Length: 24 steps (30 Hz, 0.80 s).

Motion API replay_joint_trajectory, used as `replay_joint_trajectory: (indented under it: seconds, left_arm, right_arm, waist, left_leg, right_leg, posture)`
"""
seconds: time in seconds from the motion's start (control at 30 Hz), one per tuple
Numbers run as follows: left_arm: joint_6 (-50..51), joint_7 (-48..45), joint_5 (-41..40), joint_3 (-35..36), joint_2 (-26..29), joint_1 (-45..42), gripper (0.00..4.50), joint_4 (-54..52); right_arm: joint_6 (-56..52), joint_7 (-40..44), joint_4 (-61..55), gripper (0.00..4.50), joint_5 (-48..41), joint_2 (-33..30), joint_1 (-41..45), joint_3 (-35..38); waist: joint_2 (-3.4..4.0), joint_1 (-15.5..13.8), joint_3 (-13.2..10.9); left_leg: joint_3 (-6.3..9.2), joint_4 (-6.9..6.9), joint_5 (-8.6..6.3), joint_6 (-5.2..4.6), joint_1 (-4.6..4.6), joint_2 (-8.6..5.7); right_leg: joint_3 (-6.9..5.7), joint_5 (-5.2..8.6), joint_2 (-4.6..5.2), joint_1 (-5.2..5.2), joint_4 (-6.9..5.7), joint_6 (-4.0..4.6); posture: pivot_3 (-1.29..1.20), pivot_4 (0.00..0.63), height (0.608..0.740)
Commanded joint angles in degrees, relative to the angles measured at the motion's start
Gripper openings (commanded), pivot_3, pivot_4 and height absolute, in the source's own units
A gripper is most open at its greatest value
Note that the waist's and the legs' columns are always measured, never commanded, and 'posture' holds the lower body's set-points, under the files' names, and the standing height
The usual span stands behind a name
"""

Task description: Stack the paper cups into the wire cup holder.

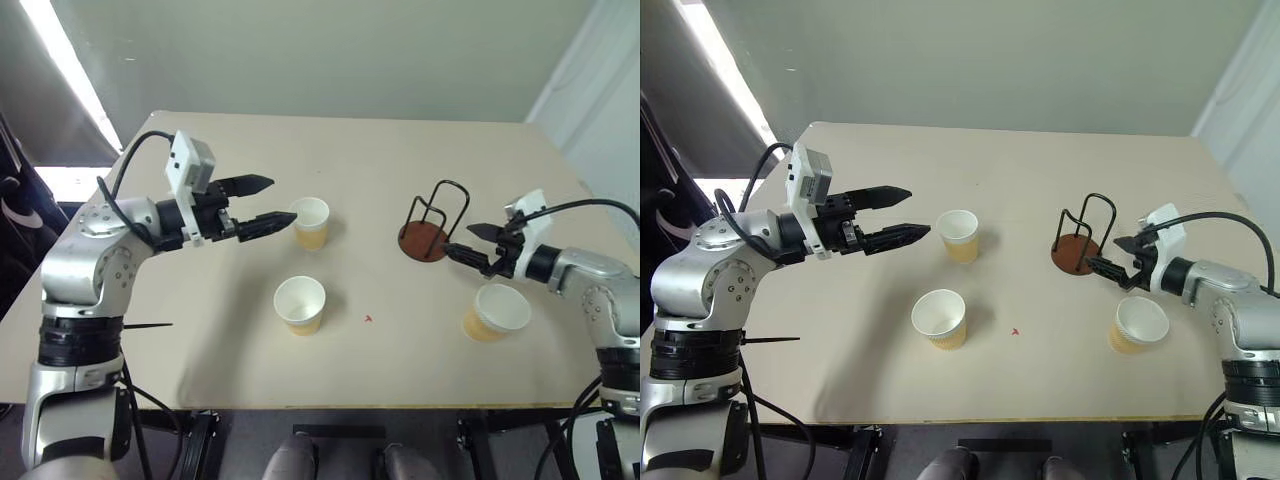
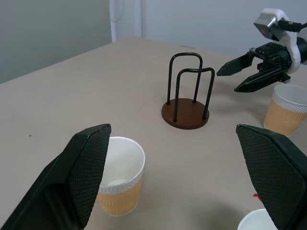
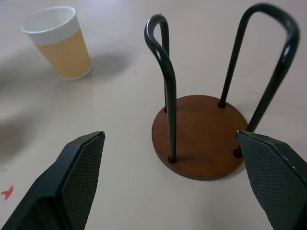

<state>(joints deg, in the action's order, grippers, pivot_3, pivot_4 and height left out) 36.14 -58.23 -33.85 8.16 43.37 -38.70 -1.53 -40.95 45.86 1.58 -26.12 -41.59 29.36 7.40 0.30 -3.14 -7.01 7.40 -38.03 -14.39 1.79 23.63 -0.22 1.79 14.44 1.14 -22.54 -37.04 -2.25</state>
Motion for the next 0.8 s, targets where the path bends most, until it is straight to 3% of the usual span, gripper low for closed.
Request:
replay_joint_trajectory:
  seconds: [0.03, 0.6, 0.7, 0.8]
  left_arm:
    - [-0.34, 0.35, -0.87, 1.62, 0.70, -1.05, 4.50, -2.29]
    - [-1.56, 2.02, -0.16, 1.57, 0.16, -0.88, 4.50, -1.71]
    - [-1.68, 2.20, -0.17, 1.60, 0.25, -0.71, 4.50, -1.70]
    - [-1.65, 2.33, -0.33, 1.68, 0.30, -0.71, 4.50, -1.68]
  right_arm:
    - [1.54, 0.78, 0.20, 4.46, 0.79, -0.38, 2.77, -0.47]
    - [6.23, -0.31, 7.10, 4.46, 5.92, 5.18, 10.44, -4.36]
    - [6.47, -1.06, 7.74, 3.87, 6.35, 5.69, 10.98, -3.65]
    - [5.39, -0.67, 7.42, 2.87, 5.41, 5.12, 11.47, -2.59]
  waist:
    - [0.00, 0.04, 0.00]
    - [0.00, 0.07, 0.00]
    - [0.00, 0.07, 0.00]
    - [0.00, 0.07, 0.00]
  left_leg:
    - [0.00, 0.00, 0.00, 0.00, 0.00, 0.00]
    - [0.00, 0.02, 0.00, 0.01, 0.05, 0.01]
    - [0.00, 0.02, 0.00, 0.01, 0.06, 0.01]
    - [0.00, 0.02, 0.00, 0.01, 0.07, 0.01]
  right_leg:
    - [0.00, 0.00, 0.00, -0.01, -0.01, 0.00]
    - [-0.01, 0.00, 0.00, -0.09, -0.02, 0.01]
    - [-0.01, 0.00, 0.00, -0.10, -0.02, 0.01]
    - [-0.01, 0.00, 0.00, -0.10, -0.02, 0.00]
  posture:
    - [0.00, 0.150, 0.740]
    - [0.00, 0.150, 0.740]
    - [0.00, 0.150, 0.740]
    - [0.00, 0.150, 0.740]
